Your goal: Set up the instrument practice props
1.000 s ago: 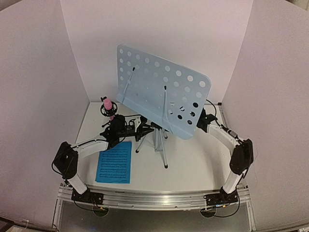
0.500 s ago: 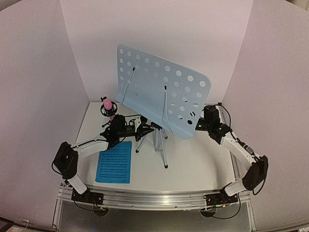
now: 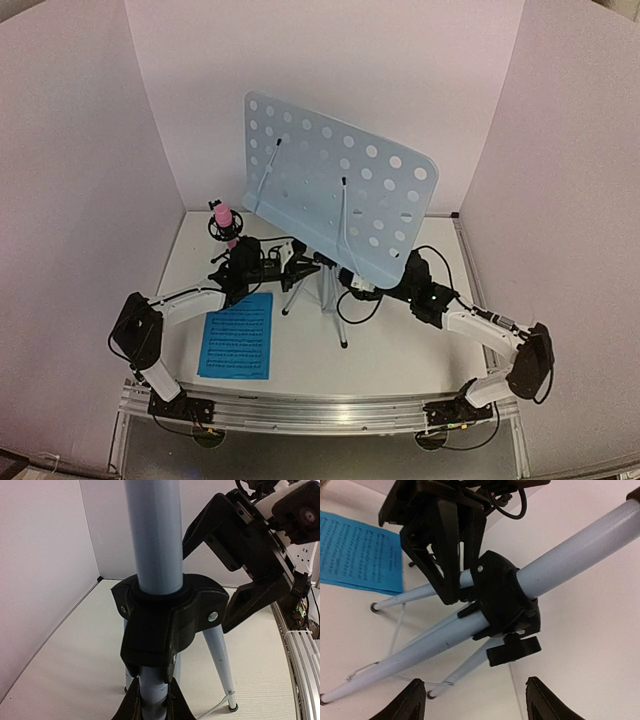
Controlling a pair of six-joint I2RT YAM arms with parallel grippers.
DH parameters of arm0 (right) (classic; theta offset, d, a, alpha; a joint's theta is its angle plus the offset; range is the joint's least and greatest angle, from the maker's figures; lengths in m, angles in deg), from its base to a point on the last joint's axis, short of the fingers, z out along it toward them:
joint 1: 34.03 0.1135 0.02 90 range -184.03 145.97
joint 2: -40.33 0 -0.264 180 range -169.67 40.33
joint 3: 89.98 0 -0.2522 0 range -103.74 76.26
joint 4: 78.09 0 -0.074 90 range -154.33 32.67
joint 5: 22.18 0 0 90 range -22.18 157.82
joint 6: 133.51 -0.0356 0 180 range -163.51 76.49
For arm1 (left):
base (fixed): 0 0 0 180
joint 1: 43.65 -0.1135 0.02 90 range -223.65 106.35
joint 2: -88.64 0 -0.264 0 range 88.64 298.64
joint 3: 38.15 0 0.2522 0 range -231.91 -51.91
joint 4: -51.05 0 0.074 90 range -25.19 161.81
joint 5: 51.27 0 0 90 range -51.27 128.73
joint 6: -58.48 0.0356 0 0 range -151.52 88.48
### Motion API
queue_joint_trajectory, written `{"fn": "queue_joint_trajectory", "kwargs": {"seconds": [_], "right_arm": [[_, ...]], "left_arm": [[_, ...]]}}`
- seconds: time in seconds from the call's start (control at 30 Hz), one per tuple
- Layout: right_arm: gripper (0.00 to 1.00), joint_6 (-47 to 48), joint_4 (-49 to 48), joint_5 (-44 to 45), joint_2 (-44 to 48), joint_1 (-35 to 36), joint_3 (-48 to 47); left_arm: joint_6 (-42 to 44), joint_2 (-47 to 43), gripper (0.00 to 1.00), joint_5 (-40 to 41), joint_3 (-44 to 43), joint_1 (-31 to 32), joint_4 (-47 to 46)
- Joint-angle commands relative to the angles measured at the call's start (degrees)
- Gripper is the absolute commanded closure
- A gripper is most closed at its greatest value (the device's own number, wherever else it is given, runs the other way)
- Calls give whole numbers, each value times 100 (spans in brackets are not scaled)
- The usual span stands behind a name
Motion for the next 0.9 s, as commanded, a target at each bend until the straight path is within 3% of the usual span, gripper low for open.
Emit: {"fn": "queue_joint_trajectory", "kwargs": {"seconds": [0.0, 0.13, 0.4, 0.87], "right_arm": [[36, 1773, -881, 1254, -144, 290, 147], [44, 2487, -1066, 1536, -434, 403, 64], [51, 2626, -1113, 1738, -660, 411, -209], [49, 2816, -860, 2164, 9, 645, -122]], "left_arm": [[267, 133, 100, 88, -289, 29, 257], [337, 134, 100, 105, -312, 29, 287], [278, 53, 100, 98, -179, 29, 259], [279, 55, 100, 78, -179, 30, 217]]}}
